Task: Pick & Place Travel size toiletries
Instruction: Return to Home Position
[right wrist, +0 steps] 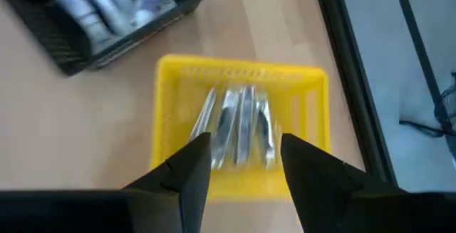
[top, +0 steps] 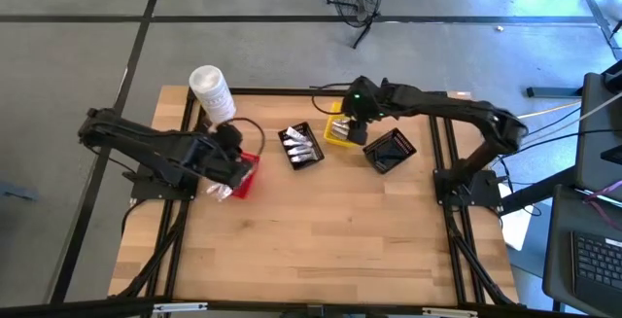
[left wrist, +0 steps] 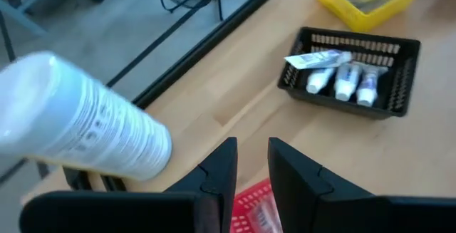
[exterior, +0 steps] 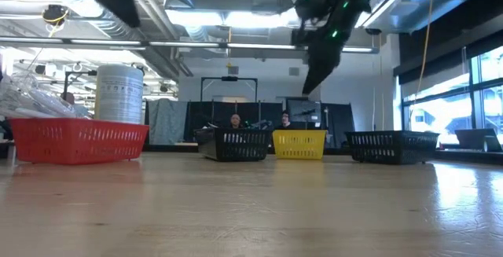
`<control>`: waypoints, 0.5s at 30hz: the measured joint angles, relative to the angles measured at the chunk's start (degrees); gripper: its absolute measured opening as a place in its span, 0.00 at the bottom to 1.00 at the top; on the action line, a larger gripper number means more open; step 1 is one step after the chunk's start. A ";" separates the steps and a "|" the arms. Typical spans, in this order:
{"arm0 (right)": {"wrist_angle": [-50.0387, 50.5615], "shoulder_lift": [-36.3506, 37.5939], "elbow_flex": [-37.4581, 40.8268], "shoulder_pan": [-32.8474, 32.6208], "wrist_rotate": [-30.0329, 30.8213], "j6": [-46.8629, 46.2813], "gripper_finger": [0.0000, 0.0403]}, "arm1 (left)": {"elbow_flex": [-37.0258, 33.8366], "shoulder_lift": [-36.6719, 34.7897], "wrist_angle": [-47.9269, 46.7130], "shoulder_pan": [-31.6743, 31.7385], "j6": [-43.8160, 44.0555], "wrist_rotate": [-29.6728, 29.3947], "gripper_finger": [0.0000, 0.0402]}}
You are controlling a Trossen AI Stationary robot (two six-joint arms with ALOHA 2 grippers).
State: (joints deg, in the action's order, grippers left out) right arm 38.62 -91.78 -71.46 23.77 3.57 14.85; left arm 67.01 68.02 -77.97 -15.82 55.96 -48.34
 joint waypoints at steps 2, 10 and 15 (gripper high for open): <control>2.50 3.34 0.00 -0.82 -0.02 -1.54 0.44 | -3.30 -3.40 0.46 -0.38 2.50 -0.53 0.19; -4.64 21.30 11.47 -2.85 -3.20 -4.96 0.43 | -19.74 -15.32 13.16 -4.90 6.24 -3.49 0.19; -11.55 32.40 24.51 -4.16 -4.68 -7.79 0.41 | -26.79 -21.59 19.56 -6.50 4.05 -5.44 0.19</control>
State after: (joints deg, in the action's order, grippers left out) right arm 27.07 -59.38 -46.95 19.61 -1.11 7.06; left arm 40.22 46.43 -58.41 -22.32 60.01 -53.78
